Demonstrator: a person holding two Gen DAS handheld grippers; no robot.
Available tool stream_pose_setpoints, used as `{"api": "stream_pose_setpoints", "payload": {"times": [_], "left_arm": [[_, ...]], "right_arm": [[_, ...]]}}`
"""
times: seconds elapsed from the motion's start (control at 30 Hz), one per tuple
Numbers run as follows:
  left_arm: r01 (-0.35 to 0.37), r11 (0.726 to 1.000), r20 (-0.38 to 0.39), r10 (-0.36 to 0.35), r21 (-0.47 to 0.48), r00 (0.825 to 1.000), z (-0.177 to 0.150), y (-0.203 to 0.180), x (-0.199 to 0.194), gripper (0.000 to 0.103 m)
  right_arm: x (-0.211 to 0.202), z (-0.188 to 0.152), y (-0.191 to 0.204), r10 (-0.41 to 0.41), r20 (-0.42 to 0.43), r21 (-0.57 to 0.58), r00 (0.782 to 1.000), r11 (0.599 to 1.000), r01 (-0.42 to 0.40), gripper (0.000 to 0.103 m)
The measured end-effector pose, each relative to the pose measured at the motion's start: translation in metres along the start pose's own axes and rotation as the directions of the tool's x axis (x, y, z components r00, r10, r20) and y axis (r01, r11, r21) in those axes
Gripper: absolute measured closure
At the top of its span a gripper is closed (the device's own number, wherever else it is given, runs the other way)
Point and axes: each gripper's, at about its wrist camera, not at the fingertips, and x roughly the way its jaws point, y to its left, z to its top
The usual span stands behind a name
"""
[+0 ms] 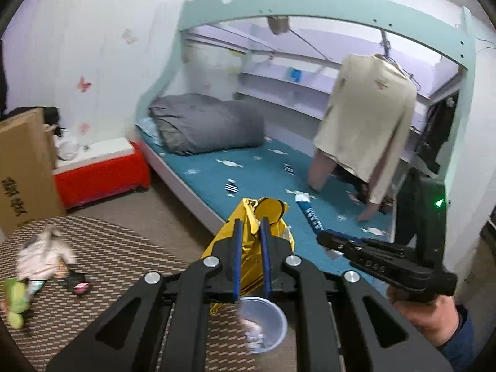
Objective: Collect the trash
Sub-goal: 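Carry the yellow bag and blue tube over to the bin, then open the left tool over the bin while the right tool releases the tube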
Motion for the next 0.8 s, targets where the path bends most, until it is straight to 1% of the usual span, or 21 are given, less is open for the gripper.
{"api": "stream_pose_setpoints", "payload": {"times": [0.13,0.23,0.3,0.33,0.4,0.43,0.67,0.73,0.77,0.8], "left_arm": [[0.063,0.998,-0.067,-0.064,-0.022,0.996,-0.005,-0.024,0.041,0.093],[0.090,0.996,-0.134,-0.092,-0.023,0.987,-0.013,-0.040,0.075,0.093],[0.091,0.996,-0.179,-0.093,-0.019,0.980,-0.018,-0.045,0.095,0.093],[0.092,0.996,-0.210,-0.095,-0.024,0.973,-0.023,-0.049,0.110,0.093],[0.088,0.996,-0.240,-0.091,-0.024,0.966,-0.027,-0.049,0.126,0.093],[0.087,0.996,-0.266,-0.092,-0.031,0.960,-0.033,-0.051,0.139,0.093],[0.081,0.995,-0.365,-0.094,-0.052,0.926,-0.054,-0.050,0.184,0.092],[0.083,0.995,-0.403,-0.096,-0.050,0.910,-0.059,-0.049,0.198,0.088],[0.089,0.995,-0.422,-0.101,-0.048,0.901,-0.062,-0.048,0.203,0.082],[0.093,0.995,-0.440,-0.100,-0.039,0.893,-0.066,-0.048,0.208,0.059]], "right_arm": [[0.011,-0.007,-0.043,-0.045,-0.037,0.078,0.998,0.996,0.047,0.090],[0.023,-0.016,-0.071,-0.062,-0.073,0.135,0.995,0.988,0.071,0.090],[0.033,-0.023,-0.086,-0.065,-0.104,0.160,0.992,0.984,0.081,0.090],[0.039,-0.027,-0.093,-0.067,-0.118,0.175,0.991,0.981,0.087,0.090],[0.048,-0.033,-0.102,-0.062,-0.140,0.195,0.988,0.977,0.089,0.090],[0.052,-0.036,-0.106,-0.062,-0.151,0.202,0.987,0.975,0.093,0.090],[0.085,-0.052,-0.134,-0.045,-0.215,0.264,0.976,0.959,0.102,0.089],[0.094,-0.056,-0.139,-0.040,-0.238,0.277,0.971,0.955,0.107,0.088],[0.102,-0.062,-0.146,-0.037,-0.261,0.296,0.965,0.948,0.116,0.085],[0.107,-0.065,-0.151,-0.037,-0.276,0.314,0.960,0.941,0.126,0.063]]}}
